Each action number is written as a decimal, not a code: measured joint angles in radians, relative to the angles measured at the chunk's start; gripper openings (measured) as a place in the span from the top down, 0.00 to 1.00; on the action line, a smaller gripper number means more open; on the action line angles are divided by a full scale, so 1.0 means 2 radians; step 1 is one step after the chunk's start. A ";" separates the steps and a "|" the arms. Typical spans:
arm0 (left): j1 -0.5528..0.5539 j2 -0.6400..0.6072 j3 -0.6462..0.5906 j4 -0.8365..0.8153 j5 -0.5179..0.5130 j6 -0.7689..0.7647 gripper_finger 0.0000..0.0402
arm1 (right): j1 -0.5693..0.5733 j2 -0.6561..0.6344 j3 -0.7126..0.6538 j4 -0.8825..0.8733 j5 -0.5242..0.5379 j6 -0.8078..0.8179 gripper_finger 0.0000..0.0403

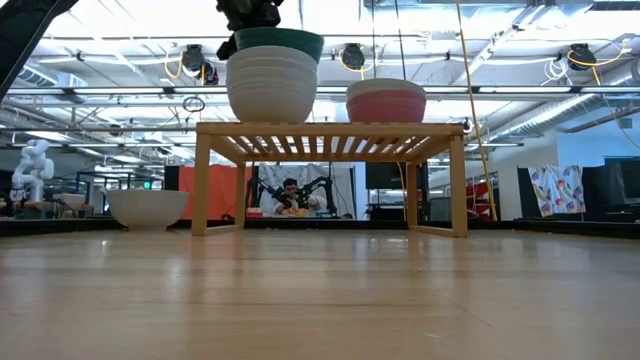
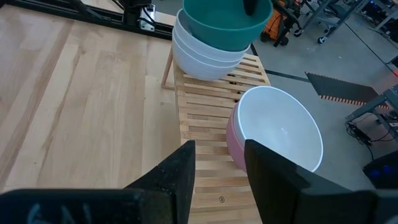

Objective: Place and stack bowls onto a shelf
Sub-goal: Stack the green bowl on top of the white bowl on the shelf, then stack the blue bowl on top of the white bowl on the shelf

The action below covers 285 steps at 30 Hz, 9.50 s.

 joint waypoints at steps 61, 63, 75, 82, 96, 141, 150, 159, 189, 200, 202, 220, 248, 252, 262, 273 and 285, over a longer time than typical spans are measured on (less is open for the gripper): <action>-0.007 -0.001 0.005 -0.017 -0.132 0.094 0.78 | 0.000 0.000 0.000 0.021 0.000 0.003 0.67; -0.004 -0.001 0.005 -0.005 -0.132 0.093 0.78 | 0.000 0.000 0.000 0.021 0.000 0.003 0.67; -0.004 -0.001 0.005 0.038 -0.133 0.084 0.78 | 0.000 0.000 0.000 0.021 0.026 0.004 0.67; -0.016 -0.001 0.006 0.038 -0.132 0.071 0.78 | 0.000 0.000 0.000 0.021 0.026 0.004 0.67; -0.016 0.000 0.029 0.037 -0.129 0.094 0.78 | 0.000 0.000 0.000 0.020 0.025 0.004 0.67; -0.015 0.000 0.029 0.062 -0.132 0.139 0.98 | 0.000 0.000 0.000 0.020 0.025 0.004 0.67; -0.015 0.000 0.008 0.056 -0.142 0.161 0.99 | 0.000 0.000 0.000 0.020 0.025 0.004 0.67; -0.015 -0.001 -0.015 0.057 -0.154 0.161 0.99 | 0.000 0.000 0.000 0.022 0.025 0.004 0.67; -0.061 -0.097 0.017 0.069 -0.127 0.171 0.99 | 0.000 -0.002 0.000 -0.025 0.025 0.004 0.67; -0.134 -0.192 0.017 -0.004 -0.127 0.080 0.99 | 0.000 -0.011 0.000 -0.187 -0.086 0.130 0.67; -0.148 -0.205 0.017 -0.012 -0.127 0.059 0.99 | 0.000 -0.011 0.000 -0.224 -0.137 0.167 0.67; -0.217 -0.244 0.017 -0.052 -0.129 0.008 0.99 | 0.087 0.047 -0.042 -0.280 -0.331 0.300 0.67; -0.243 -0.305 0.017 -0.051 -0.127 0.047 0.99 | 0.348 0.144 -0.258 0.062 -0.290 0.517 0.67; -0.242 -0.314 0.017 -0.051 -0.127 0.047 0.99 | 0.370 0.159 -0.280 0.105 -0.290 0.542 0.67; -0.242 -0.321 0.017 -0.051 -0.126 0.046 0.99 | 0.405 0.193 -0.311 0.167 -0.290 0.552 0.67; -0.242 -0.321 0.017 -0.051 -0.126 0.042 0.99 | 0.418 0.239 -0.319 0.175 -0.262 0.527 0.67; -0.243 -0.321 0.017 -0.051 -0.126 0.042 0.99 | 0.418 0.306 -0.319 0.275 -0.250 0.519 0.70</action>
